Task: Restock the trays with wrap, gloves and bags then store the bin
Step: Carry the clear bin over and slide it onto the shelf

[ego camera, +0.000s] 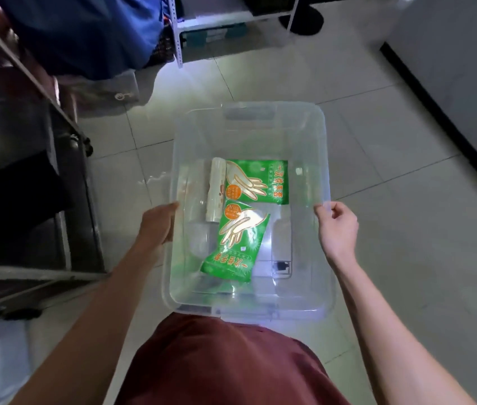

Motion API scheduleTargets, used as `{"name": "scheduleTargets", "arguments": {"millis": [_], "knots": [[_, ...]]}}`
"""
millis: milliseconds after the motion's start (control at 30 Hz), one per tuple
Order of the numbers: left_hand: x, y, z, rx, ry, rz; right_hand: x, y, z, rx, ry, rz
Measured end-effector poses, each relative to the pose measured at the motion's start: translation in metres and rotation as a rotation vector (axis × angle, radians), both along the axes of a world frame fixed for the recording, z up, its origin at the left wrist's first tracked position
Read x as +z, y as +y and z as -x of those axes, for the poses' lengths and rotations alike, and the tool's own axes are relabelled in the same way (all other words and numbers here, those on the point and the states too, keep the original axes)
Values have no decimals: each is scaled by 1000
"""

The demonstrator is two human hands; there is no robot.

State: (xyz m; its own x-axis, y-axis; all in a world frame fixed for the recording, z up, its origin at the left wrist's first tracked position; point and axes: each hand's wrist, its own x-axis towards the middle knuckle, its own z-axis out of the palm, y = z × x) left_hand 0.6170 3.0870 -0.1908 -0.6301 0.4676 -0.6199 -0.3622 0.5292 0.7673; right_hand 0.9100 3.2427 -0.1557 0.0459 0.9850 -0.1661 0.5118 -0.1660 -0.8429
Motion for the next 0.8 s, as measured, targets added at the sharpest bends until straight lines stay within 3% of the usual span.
{"name": "scheduleTargets", "arguments": {"millis": [400,800], "knots": [[28,327,99,-228,60,-35,7,275,76,-185,41,-18],[33,570,217,-37,148,8,3,602,231,92,1,11]]}}
